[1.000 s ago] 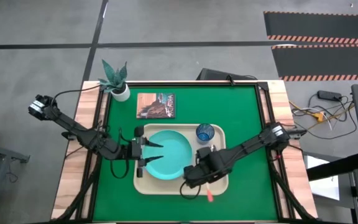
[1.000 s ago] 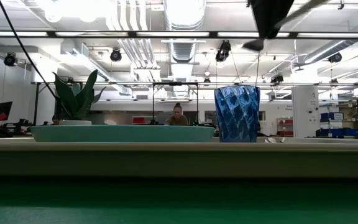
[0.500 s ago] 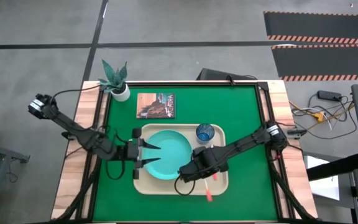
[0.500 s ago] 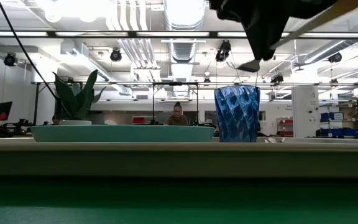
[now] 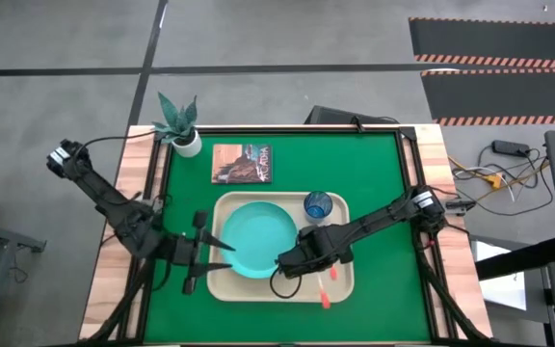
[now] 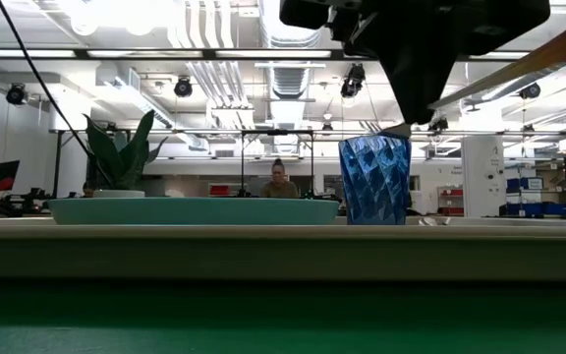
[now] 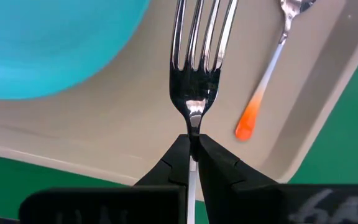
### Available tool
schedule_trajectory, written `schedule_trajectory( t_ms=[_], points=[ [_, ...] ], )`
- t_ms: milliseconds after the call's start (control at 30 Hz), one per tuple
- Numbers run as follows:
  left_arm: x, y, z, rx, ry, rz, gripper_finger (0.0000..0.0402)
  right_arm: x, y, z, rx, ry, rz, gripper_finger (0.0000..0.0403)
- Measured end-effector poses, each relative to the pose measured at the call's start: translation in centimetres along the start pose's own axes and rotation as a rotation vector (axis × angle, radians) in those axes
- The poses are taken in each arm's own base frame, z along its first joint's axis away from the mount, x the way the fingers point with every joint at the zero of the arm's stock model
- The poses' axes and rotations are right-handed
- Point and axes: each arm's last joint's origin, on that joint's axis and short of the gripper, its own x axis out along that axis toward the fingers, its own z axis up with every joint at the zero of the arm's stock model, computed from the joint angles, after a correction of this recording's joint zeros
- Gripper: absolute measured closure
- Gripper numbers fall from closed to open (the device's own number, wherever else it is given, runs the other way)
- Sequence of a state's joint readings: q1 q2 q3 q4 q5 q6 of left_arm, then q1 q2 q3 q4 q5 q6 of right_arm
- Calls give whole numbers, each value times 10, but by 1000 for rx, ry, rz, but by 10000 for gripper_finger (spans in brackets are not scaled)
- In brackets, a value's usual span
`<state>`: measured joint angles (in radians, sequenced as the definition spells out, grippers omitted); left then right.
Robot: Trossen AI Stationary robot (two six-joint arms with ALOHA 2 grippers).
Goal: Pick and place plate/cup/fork/spoon on tray
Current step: Put the orange fork beside the blue plate on the serving tray
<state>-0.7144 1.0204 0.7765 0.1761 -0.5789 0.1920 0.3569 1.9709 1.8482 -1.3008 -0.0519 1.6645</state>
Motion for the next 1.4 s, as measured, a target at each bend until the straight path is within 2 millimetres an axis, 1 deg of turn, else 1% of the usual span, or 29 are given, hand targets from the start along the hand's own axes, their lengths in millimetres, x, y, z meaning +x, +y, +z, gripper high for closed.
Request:
schedule_trajectory(
  t_ms=[133,233,333,400,500,633,700,833,967,1067,1200,1400],
  points=[
    [-7,-1,3,0,-15,-18,246,1,2,4,13,-17,17,390],
    [-13,1,0,1,-23,-24,246,2,5,7,19,-15,49,390],
    [-22,7,-4,-3,-38,-21,246,2,6,10,23,-15,60,390],
    [-29,11,-5,-35,-55,-17,246,5,6,13,32,-16,51,390],
    [-36,16,-7,-75,-76,-14,246,12,6,16,64,-14,53,390],
    [-42,19,-13,-86,-94,-11,246,26,5,18,108,38,56,390],
    [-45,22,-11,-97,-110,-8,246,32,4,20,118,54,43,390],
    [-47,23,-10,-102,-116,-9,246,43,-2,30,141,51,7,390],
    [-45,21,-11,-96,-109,-11,246,51,-2,43,146,49,32,390],
    [-45,21,-11,-94,-107,-12,246,57,-6,51,158,33,10,390],
    [-45,21,-11,-96,-110,-11,246,60,-7,55,165,0,16,390],
    [-45,21,-11,-96,-109,-11,246,61,-7,53,160,-13,17,390]
  ],
)
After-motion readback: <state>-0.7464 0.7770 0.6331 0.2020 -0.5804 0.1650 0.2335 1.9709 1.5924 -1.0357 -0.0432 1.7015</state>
